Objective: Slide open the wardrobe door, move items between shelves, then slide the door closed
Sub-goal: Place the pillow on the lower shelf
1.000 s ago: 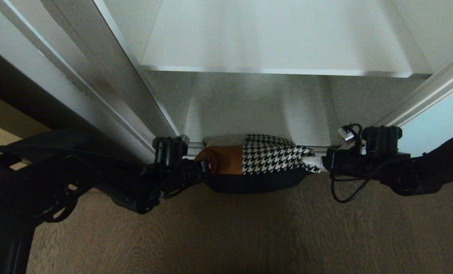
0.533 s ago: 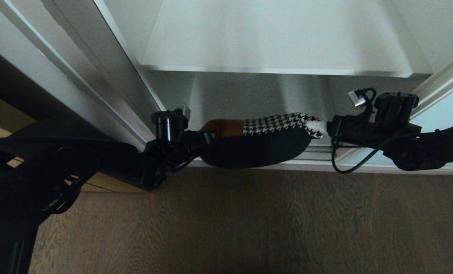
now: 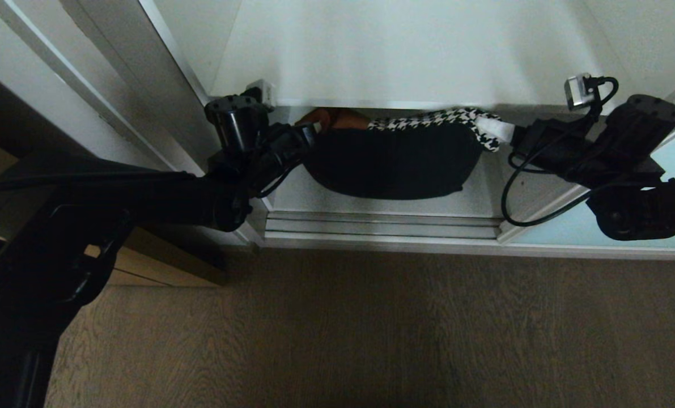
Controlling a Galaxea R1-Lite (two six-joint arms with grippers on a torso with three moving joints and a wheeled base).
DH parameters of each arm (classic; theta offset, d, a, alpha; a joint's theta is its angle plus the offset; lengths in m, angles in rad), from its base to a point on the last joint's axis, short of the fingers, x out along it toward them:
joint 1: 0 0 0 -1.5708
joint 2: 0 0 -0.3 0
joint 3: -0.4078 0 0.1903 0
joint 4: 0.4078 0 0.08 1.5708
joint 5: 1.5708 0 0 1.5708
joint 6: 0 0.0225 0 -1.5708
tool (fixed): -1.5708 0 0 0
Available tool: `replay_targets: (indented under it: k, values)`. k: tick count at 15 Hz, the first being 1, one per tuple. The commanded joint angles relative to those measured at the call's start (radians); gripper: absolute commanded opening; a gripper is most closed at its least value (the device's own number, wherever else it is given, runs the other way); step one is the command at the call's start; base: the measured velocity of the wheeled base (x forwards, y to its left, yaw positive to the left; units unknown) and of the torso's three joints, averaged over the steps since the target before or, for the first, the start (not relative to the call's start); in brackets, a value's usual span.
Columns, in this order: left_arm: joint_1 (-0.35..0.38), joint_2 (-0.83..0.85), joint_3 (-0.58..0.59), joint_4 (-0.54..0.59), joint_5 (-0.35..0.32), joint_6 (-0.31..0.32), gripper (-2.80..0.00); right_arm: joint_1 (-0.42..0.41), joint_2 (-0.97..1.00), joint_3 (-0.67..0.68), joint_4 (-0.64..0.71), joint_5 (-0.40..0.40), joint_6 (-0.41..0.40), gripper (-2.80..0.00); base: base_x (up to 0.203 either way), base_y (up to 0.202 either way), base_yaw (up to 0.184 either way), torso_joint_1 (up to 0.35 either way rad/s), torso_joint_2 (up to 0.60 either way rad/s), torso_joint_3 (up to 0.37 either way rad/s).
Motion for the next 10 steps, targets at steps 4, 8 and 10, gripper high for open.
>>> replay_targets:
  k: [4,8,10]
  values:
    - [0.029,0.233,-0.022,-0.003,0.0,-0.008,-2.8,-0.018,0.243,-0.012,-0.017,0.026,0.008,-2.8,0.0,0.0,0.0,0.0,0.0,0.0]
    - [0.053,0.422,-0.044,0.121,0.002,-0.01,-2.8,-0.031,0.439,-0.173,0.272,-0.002,-0.002,-2.8,0.0,0.0,0.0,0.0,0.0,0.0]
    - [0.055,0.429,-0.062,0.23,0.008,-0.008,-2.8,-0.033,0.451,-0.263,0.501,-0.063,-0.033,-2.8,0.0,0.0,0.0,0.0,0.0,0.0]
